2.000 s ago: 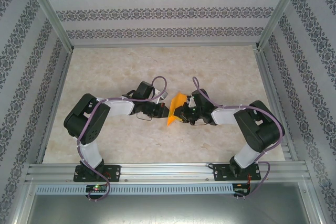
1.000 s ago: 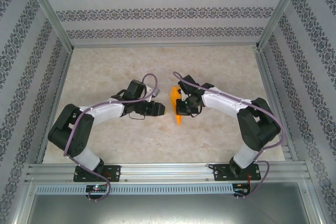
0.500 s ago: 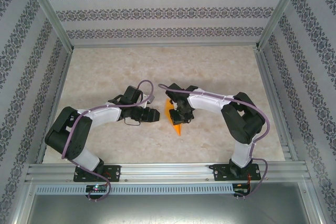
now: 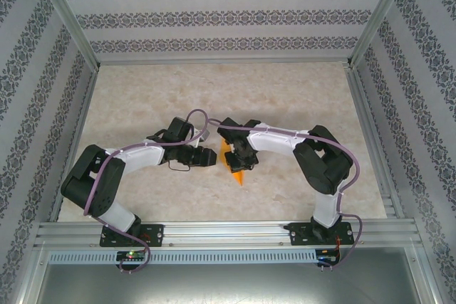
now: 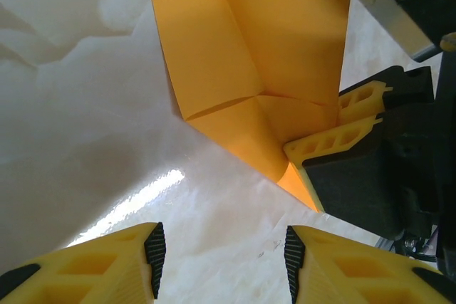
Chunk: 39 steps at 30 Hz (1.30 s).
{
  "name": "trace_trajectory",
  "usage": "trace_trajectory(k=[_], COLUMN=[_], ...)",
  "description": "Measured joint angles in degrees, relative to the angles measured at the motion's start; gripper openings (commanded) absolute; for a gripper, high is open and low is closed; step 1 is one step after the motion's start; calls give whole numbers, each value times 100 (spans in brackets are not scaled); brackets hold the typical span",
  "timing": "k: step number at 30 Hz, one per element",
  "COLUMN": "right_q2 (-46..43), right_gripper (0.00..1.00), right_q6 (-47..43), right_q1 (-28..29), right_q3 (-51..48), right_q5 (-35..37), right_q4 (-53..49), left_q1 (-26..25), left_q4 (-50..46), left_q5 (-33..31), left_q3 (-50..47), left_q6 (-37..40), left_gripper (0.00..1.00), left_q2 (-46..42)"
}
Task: Fold a paper plane with a square sheet of paper (pick it up from the middle)
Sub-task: Turn over a paper plane at the center of the table, then reset both arms
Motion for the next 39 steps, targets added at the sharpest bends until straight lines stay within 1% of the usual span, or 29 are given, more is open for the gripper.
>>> trace_trajectory(k=[5, 15, 20, 24, 26, 31, 32, 35, 39], right_q2=[125, 380, 420, 420, 378, 79, -22, -376, -918], right_gripper=[16, 6, 6, 18, 20, 33, 35, 40, 47], right_q6=[87, 136, 133, 188, 229, 243, 229, 212, 136], right_q1=[122, 376, 413, 411, 409, 293, 267, 146, -107], right_q3=[155, 540, 614, 601, 544, 323, 302, 269, 205], right_q5=[109, 535, 640, 636, 603, 468, 435, 293, -35], right_q4=[-68, -365, -431, -385, -299, -195, -199, -205, -107], left_q1=[0, 0, 4, 37, 39, 44, 48, 72, 111], left_q4=[-2, -2, -2, -4, -15, -341, -455, -793, -1143], left_q5=[0, -2, 0, -2, -13, -195, -282, -616, -1150], left_q3=[-31, -37, -37, -37, -37, 24, 85, 337, 678], left_q6=[-4, -22, -22, -24, -22, 9, 48, 181, 422], left_gripper=[51, 51, 51, 51, 51, 53, 54, 62, 70], left_q2=[0, 0, 0, 0, -9, -295, -389, -675, -997])
